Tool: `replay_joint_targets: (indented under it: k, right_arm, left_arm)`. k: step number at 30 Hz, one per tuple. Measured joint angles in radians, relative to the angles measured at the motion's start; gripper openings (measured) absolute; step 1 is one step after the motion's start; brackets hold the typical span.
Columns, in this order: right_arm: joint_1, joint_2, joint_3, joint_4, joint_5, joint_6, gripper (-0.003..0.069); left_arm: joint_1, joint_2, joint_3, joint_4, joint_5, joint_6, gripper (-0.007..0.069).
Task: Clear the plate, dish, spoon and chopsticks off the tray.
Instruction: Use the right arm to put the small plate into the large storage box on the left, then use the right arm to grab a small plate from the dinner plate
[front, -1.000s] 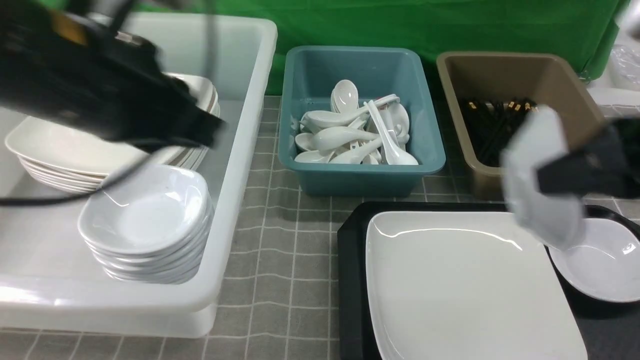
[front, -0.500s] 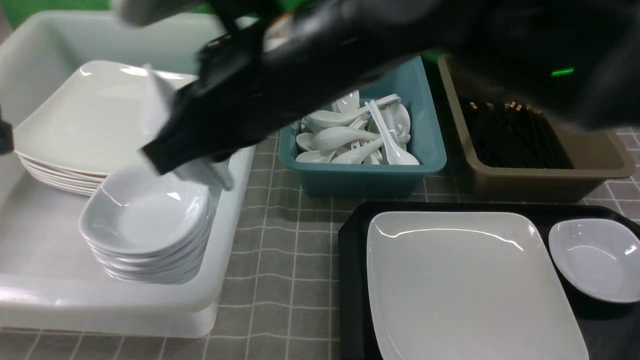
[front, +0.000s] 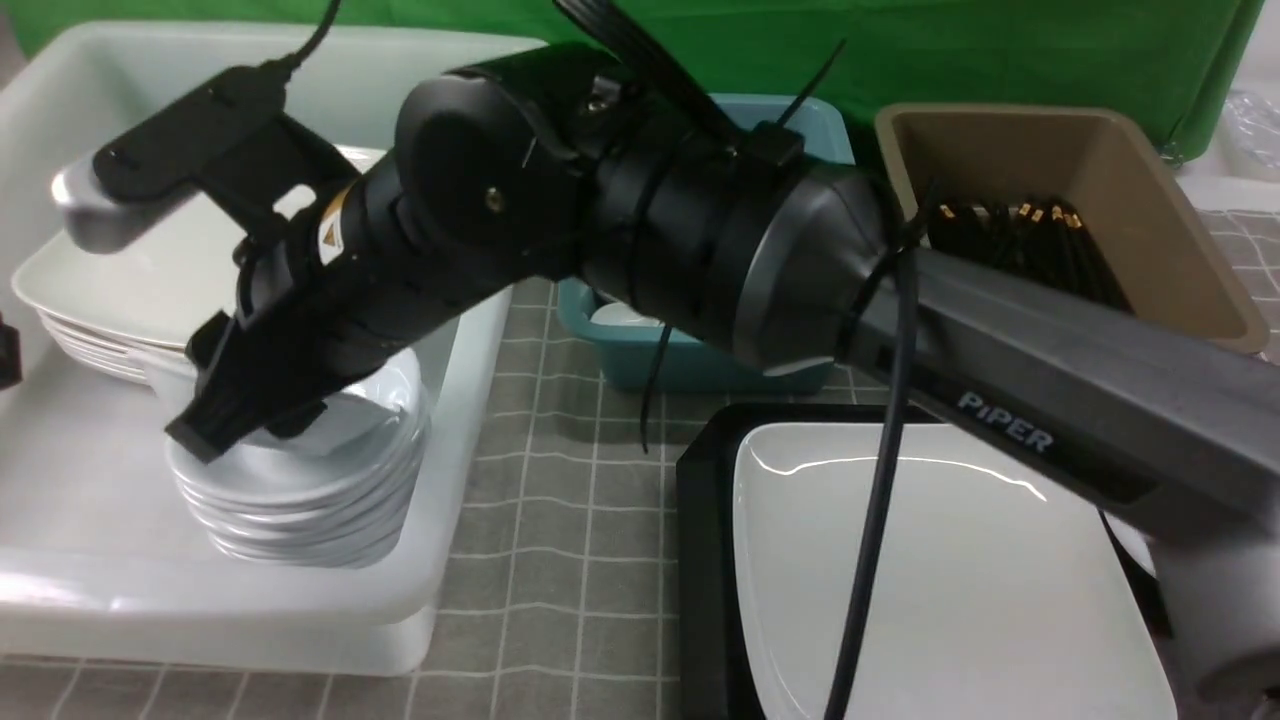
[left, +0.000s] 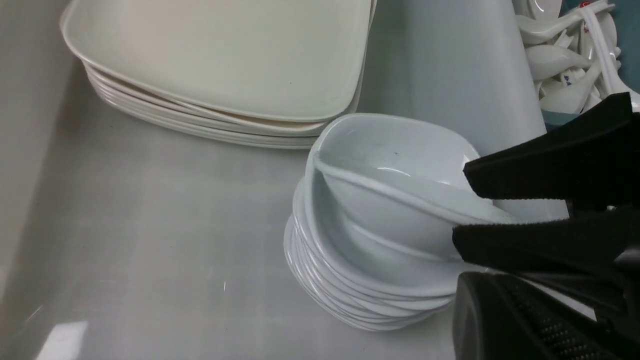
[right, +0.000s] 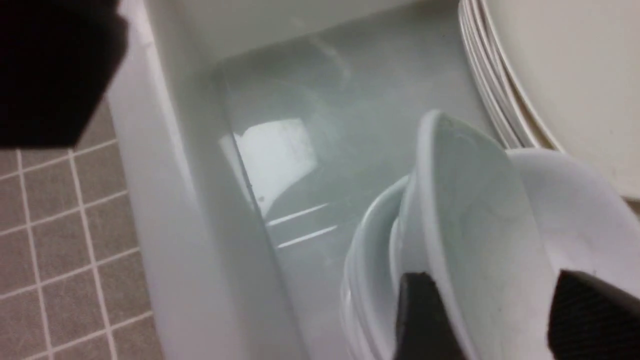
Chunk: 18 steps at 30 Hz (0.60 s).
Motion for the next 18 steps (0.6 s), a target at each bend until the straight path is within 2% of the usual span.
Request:
replay_joint_targets:
  k: [1,6,7,9,11,12,13,14,18]
  right_arm:
    - [-0.002,-0.02,0.0,-0.012,0.071,0.022,0.0451]
    - [-0.011,-0.118,0.0,-0.032,0.164,0.031,0.0475]
    - [-0.013,-0.145,-0.001,-0.053,0.18,0.031,0.0475]
    - [-0.021,-0.203,-0.005,-0.174,0.259,0.057,0.0459]
    - [-0.034,-0.231,-0.007,-0.285,0.349,0.101,0.0409]
    - [-0.036,-0.234,-0.007,-0.302,0.362,0.108,0.0401]
    - [-0.056,-0.254,-0.005,-0.417,0.431,0.144,0.0342]
    - [-0.088,-0.269,0.01,-0.481,0.468,0.183,0.0287]
    - [-0.243,-0.347,0.139,-0.541,0.476,0.243,0.009]
  left_arm:
    - [0.0,0.0,0.0,0.0,0.001,0.0,0.0004]
    - [0.0,0.0,0.0,-0.001,-0.001,0.002,0.0004]
    - [0.0,0.0,0.0,-0.006,-0.002,0.004,0.0004]
    - [0.0,0.0,0.0,-0.024,-0.002,0.007,0.0004]
    - [0.0,0.0,0.0,-0.04,-0.002,0.015,0.0004]
    - [0.0,0.0,0.0,-0.04,-0.002,0.017,0.0004]
    - [-0.001,0.003,0.0,-0.075,0.002,0.024,0.0004]
    - [-0.007,0.007,0.0,-0.1,0.006,0.033,0.0004]
    - [-0.076,0.038,0.0,-0.206,0.033,0.119,0.0004]
